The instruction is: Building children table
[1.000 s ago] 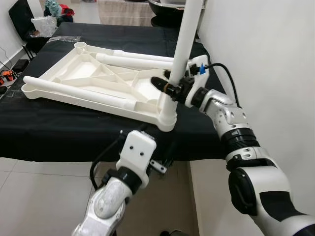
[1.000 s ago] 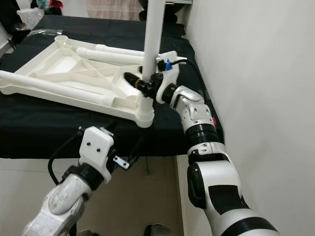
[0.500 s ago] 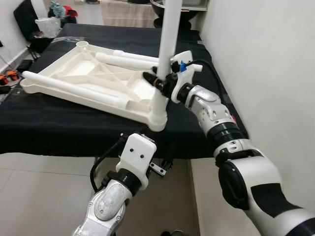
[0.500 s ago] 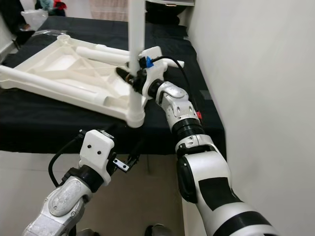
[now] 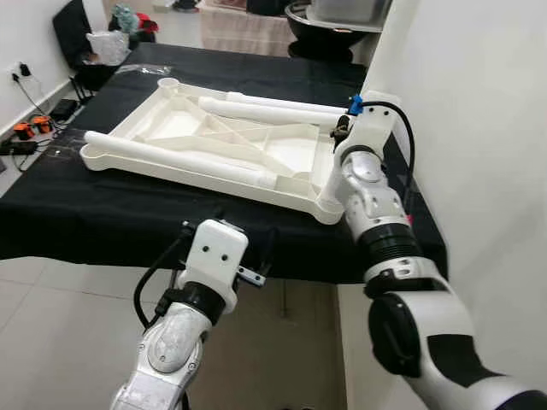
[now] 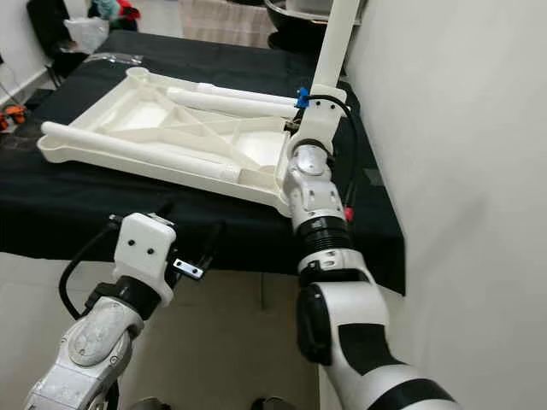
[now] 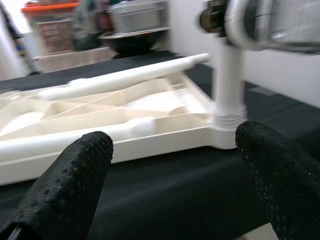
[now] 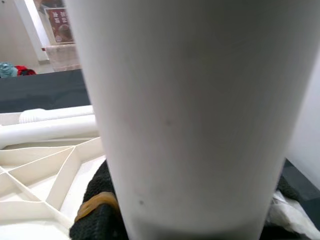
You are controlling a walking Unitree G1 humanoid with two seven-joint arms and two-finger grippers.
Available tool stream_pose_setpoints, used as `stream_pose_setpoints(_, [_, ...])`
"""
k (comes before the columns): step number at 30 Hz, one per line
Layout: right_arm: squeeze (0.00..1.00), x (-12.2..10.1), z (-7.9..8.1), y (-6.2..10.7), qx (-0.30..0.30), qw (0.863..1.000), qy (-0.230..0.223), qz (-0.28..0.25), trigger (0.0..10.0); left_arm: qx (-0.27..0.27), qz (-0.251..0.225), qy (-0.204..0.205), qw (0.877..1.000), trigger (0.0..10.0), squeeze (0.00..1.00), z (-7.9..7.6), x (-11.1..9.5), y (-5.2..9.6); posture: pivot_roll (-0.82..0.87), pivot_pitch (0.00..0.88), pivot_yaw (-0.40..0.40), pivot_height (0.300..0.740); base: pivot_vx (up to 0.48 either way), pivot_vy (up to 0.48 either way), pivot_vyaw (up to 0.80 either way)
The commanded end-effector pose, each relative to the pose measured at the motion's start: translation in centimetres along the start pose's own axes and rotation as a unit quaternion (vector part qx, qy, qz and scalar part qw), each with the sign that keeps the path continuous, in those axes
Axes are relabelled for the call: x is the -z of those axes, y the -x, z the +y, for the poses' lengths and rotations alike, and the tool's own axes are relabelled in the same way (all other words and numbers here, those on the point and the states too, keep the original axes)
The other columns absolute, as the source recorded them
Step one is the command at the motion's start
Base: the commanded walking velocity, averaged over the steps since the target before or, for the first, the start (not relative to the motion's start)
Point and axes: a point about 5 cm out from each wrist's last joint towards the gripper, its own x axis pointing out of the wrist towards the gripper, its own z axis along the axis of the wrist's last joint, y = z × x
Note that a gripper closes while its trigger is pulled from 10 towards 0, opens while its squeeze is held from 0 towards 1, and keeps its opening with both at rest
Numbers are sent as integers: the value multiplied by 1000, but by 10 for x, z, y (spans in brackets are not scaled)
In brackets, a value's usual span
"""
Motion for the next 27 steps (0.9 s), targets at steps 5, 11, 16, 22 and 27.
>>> stream_pose_setpoints(5, [1000,-12,25,4,-128,990,0,-52,10000,7,3,0,1000,10000,0,-3,2,-2,78,74,-109,740,0,0,0])
stream_pose_setpoints(11, [0,-16,31,6,-232,971,51,-35,10000,5,2,-1,1000,10000,0,-3,1,-2,86,74,-117,740,0,0,0])
stream_pose_setpoints(16, [0,-6,16,10,-426,902,39,50,10000,3,1,-1,1000,10000,0,-2,1,-2,82,71,-117,740,0,0,0])
stream_pose_setpoints(22, [0,4,5,20,-575,815,52,58,10000,5,-2,-2,1000,10000,0,-3,0,-3,87,63,-113,740,0,0,0])
stream_pose_setpoints(27, [0,3,10,24,-613,789,21,42,10000,9,-5,1,1000,10000,0,-4,-1,-3,94,55,-116,740,0,0,0])
